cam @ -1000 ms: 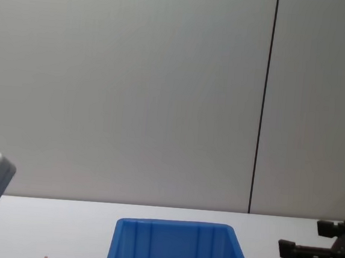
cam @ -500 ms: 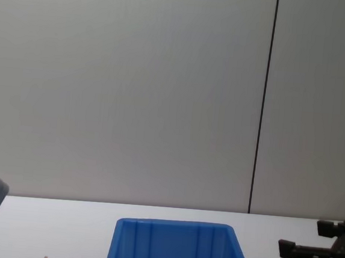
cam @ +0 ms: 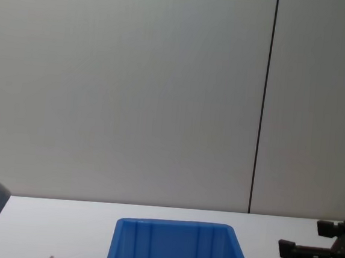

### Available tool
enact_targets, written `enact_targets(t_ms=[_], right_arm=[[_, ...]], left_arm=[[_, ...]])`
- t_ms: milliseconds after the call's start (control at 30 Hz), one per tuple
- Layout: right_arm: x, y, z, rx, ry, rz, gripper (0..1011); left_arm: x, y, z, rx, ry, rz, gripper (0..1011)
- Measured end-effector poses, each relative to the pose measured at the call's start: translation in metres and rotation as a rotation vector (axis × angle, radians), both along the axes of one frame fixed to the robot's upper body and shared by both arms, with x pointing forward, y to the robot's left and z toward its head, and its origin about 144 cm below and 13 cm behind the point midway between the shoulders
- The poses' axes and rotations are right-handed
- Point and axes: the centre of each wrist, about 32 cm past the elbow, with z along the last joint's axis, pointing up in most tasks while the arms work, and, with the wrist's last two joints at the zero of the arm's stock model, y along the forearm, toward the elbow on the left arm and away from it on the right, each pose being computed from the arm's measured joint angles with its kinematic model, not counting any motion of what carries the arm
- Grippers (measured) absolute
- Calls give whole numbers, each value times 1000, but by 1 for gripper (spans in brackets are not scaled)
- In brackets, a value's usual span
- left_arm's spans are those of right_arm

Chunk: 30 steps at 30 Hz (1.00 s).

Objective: Pick up the two dolls from the table and place them into the box.

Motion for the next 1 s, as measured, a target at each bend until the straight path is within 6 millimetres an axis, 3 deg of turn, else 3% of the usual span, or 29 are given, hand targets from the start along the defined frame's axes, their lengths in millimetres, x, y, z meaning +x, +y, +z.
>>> enact_targets(t_ms=[400,1000], right_arm=[[0,0,0,0,0,0,1001],[0,0,0,0,0,0,1001]], left_arm=[[7,-5,19,17,-71,-35,380],[41,-33,78,37,-279,-209,380]])
